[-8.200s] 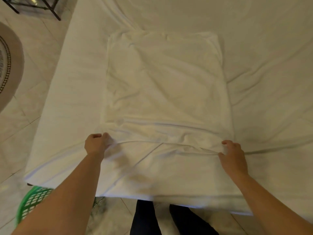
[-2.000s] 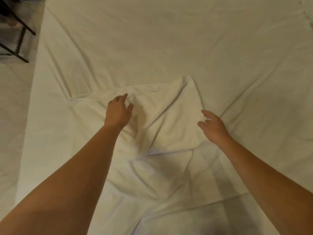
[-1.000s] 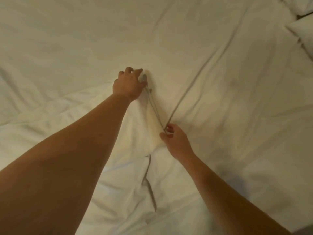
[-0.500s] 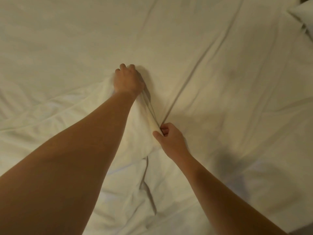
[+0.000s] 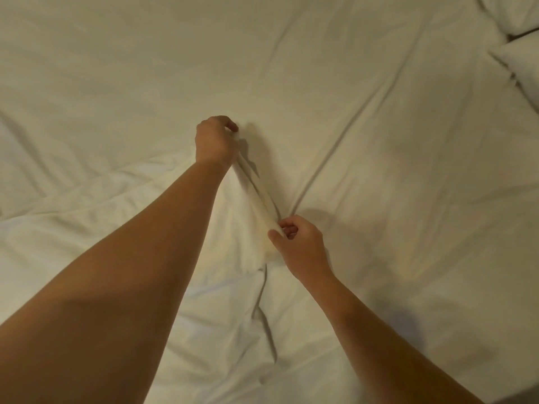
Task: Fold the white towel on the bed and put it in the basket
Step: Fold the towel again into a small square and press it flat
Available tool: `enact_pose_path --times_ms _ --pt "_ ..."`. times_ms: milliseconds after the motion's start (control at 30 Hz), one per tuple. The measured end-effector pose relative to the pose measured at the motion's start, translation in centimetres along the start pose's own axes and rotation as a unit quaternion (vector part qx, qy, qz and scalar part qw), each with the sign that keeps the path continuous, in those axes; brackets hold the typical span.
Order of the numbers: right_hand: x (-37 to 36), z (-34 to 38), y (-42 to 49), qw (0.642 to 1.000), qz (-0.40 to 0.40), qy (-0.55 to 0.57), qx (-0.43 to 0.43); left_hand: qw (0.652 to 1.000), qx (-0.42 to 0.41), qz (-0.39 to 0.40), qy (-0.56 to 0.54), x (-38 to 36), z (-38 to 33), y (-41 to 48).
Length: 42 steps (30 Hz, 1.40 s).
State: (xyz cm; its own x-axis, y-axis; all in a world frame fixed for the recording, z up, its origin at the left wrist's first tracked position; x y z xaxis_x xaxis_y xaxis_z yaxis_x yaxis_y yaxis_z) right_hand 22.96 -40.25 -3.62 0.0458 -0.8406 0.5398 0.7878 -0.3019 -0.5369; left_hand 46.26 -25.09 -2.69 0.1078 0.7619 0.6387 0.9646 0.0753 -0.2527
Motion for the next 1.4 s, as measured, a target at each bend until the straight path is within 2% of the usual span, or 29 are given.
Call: enact_pose_path --times_ms 100,333,600,967,1400 --pt "-0.3 1.3 -1.4 0.999 0.007 0.027 0.019 0.999 0.02 -0.003 -0.035 2.4 -0.1 -0.9" --pt "-1.7 3.7 -4.6 0.998 -0.007 0.041 0.05 0.998 -0.021 -0.013 -0.053 7.5 -0.6 -3.7" --pt "-5.8 7.0 -9.2 0.996 -0.004 0.056 0.067 0.996 -0.053 -0.045 -0.046 14.3 2.1 -6.1" --pt "-17.0 13.1 -15.5 0.995 -0.011 0.011 0.103 0.995 -0.047 -0.062 -0.064 26.5 10.4 -8.3" --pt "-31.3 19.6 -20.9 0.993 0.054 -0.003 0.107 0.992 -0.016 -0.091 -0.089 38.7 23.2 -8.8"
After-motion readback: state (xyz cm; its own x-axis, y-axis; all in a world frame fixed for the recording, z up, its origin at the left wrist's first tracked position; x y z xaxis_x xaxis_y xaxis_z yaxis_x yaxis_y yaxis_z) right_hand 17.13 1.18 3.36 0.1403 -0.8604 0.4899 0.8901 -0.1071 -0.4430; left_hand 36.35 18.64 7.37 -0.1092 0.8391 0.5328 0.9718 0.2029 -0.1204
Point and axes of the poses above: each hand's wrist, its own y-axis towards the middle knuckle, its own x-axis out of the back of the hand, z = x × y, the point moved 5 cm from there along y, towards the middle knuckle, and after that the axes turned 12 degrees about -y, right-handed, at the moved point
